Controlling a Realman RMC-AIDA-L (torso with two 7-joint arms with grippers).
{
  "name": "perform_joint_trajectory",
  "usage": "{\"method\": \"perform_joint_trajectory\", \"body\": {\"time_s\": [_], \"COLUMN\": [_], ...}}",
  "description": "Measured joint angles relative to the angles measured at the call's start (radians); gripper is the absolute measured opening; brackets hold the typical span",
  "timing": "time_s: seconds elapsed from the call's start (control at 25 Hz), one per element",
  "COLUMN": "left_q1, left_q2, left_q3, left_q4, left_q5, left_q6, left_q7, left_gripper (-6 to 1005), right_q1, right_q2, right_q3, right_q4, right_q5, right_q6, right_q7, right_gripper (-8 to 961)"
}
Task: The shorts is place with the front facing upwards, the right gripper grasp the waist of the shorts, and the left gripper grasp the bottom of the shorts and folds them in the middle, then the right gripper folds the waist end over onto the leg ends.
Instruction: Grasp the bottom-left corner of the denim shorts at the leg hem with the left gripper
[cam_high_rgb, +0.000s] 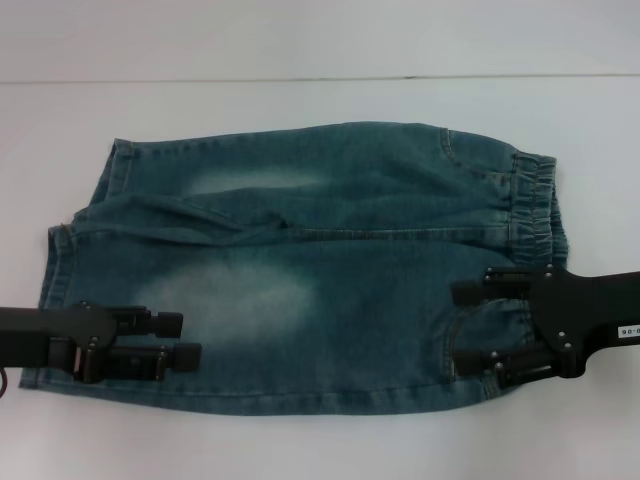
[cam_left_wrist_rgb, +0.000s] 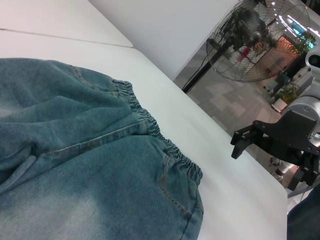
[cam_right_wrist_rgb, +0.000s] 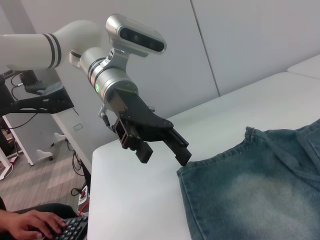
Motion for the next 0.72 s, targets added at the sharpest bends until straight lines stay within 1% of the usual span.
{"method": "perform_joint_trajectory", "body": {"time_s": [0.32,0.72], "left_q1": [0.003,0.006], "left_q2": [0.001,0.001], "left_q3": [0.0,-0.003], "left_q4": [0.0,0.0], "left_q5": [0.0,0.0], "left_q6": [0.003,0.011], "left_q7": [0.0,-0.007], "left_gripper": [778,778], "right_q1": [0.003,0.002], "right_q2": [-0.005,-0.003], "right_q3": [-0.001,-0.002], "right_q4": [0.0,0.0], "right_q5": [0.0,0.0], "right_q6": [0.0,0.001], "right_q7": [0.006,0.007], "right_gripper": [916,917]}}
